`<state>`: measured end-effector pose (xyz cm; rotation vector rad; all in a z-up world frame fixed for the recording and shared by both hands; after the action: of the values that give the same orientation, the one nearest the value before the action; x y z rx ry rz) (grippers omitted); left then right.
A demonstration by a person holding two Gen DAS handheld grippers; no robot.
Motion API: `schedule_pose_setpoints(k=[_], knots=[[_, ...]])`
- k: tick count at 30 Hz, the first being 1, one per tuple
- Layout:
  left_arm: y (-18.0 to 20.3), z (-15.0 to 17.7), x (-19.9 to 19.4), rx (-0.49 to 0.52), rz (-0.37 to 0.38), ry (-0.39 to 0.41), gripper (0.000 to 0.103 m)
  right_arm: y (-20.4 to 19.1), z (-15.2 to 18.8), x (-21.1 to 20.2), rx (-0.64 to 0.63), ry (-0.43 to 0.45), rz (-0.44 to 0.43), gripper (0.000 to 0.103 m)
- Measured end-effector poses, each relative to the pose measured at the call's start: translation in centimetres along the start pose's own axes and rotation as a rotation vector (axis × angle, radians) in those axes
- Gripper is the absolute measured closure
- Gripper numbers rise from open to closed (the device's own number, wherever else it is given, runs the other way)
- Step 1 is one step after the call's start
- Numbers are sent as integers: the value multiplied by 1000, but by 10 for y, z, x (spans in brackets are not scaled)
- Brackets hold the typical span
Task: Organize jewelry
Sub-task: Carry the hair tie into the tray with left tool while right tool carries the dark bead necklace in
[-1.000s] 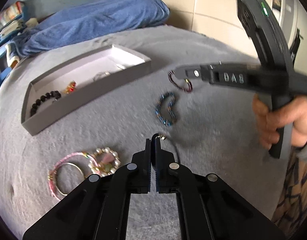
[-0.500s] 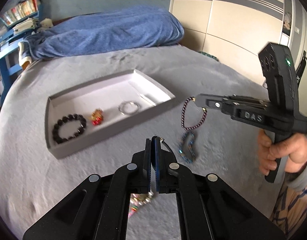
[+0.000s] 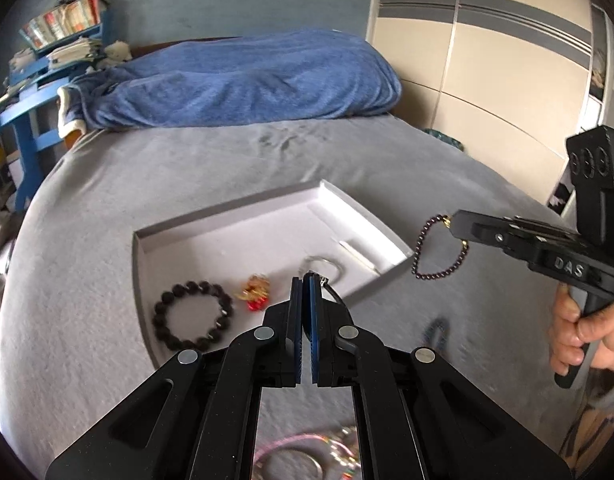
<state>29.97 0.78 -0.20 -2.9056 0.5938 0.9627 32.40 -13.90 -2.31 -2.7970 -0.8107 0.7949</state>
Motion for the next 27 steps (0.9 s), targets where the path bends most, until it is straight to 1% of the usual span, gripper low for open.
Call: schedule_pose_setpoints(k=[6, 11, 16, 22, 27], knots=[[-33, -11, 17, -53, -38, 4, 99, -9, -19, 28, -50, -11, -9, 97], [-69, -19, 35, -114, -73, 0, 99, -5, -26, 51, -48, -27, -9, 97], [-98, -23, 59, -139, -103, -17, 99, 2, -22, 73, -44, -57, -1, 97], [-115, -28, 91, -143, -131, -42, 99, 11, -16, 92, -29, -87, 16, 97], [-135, -16, 114, -168, -176, -114, 99, 12, -2, 108, -53, -127, 38, 97]])
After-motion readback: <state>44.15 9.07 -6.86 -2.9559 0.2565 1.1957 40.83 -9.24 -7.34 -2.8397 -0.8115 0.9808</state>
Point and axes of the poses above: each gripper's, at about its wrist camera, not at the fingertips, and x roughly the way its jaws point, y to its right, z to its underside, the point moved 10 cm from there along x, roughly the way its jaws point, and after that the axes turned 3 degrees about y, right-handed, at the moved point
